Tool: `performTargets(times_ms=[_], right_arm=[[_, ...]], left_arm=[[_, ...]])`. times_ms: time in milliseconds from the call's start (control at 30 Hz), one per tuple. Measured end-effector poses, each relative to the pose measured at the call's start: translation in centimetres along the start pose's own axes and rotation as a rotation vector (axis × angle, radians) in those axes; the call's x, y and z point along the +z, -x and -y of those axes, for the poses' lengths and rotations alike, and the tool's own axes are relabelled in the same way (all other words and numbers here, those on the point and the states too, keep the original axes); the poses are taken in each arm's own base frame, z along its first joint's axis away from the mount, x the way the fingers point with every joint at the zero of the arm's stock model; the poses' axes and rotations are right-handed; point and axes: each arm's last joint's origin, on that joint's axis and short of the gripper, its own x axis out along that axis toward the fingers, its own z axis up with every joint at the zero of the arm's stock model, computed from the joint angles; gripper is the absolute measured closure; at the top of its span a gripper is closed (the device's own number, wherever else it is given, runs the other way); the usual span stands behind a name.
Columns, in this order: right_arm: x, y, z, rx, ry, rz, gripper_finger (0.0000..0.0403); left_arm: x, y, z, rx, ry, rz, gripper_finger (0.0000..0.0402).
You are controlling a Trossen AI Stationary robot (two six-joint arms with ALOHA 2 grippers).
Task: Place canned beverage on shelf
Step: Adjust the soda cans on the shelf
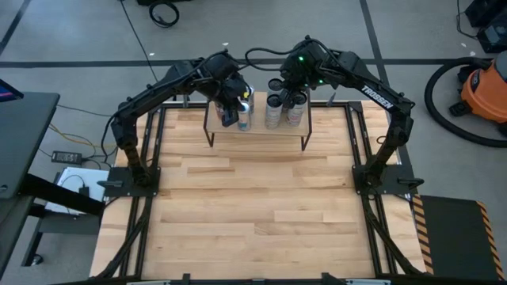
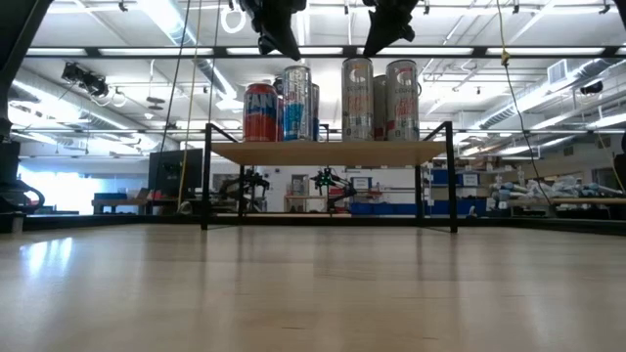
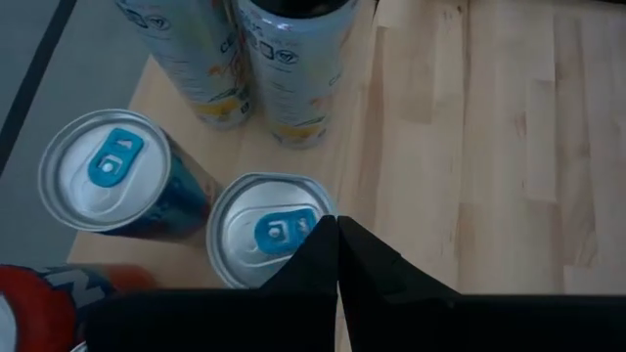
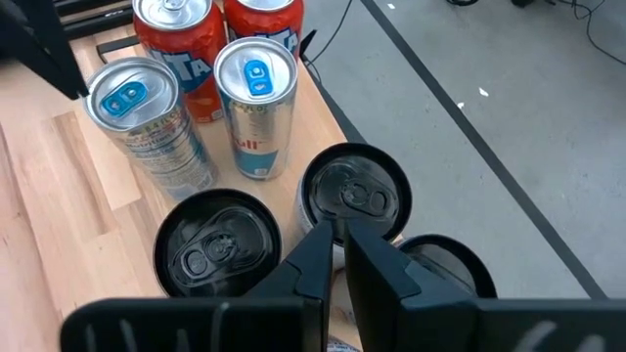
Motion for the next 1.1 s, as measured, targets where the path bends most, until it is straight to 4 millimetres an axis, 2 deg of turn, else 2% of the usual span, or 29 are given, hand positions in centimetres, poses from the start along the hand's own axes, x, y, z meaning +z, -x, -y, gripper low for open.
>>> performTargets(times_ms=[267,1100], right_arm=[[0.0,0.0,0.0,0.0,-0.005,0.0,0.0363],[0.0,0.0,0.0,0.0,0.003,-0.003,0.0364]], left_arm=[[0.1,-1.8,-0.5,-0.015,0.009,-0.031,0.0393],[0.9,-2.0,-0.7,0.011,0.043,0.05,0.0393]])
